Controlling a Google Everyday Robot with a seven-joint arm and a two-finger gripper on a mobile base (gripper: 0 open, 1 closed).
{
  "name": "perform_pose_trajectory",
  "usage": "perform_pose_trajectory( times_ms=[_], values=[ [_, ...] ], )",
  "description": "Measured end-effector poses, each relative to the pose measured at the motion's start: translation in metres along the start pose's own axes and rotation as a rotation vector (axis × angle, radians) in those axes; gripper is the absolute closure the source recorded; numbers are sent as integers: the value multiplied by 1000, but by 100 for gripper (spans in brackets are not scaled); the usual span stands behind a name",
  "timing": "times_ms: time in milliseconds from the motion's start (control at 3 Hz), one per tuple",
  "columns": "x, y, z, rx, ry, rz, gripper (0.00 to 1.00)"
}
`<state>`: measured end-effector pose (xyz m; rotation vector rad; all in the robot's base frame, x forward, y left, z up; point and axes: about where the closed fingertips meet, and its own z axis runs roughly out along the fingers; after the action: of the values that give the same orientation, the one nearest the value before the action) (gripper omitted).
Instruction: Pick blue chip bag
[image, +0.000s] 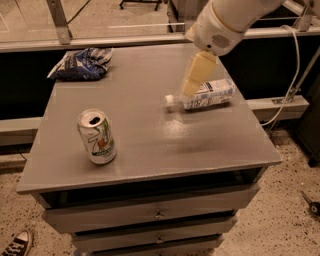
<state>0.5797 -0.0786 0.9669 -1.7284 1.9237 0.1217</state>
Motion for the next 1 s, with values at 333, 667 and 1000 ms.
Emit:
perform_pose_trajectory(
  times_ms=[333,667,1000],
  values=[
    [-48,-37,24,13,-93,25,0],
    [-49,-38,26,15,-100,27,0],
    [-62,-44,41,33,-156,42,0]
  ],
)
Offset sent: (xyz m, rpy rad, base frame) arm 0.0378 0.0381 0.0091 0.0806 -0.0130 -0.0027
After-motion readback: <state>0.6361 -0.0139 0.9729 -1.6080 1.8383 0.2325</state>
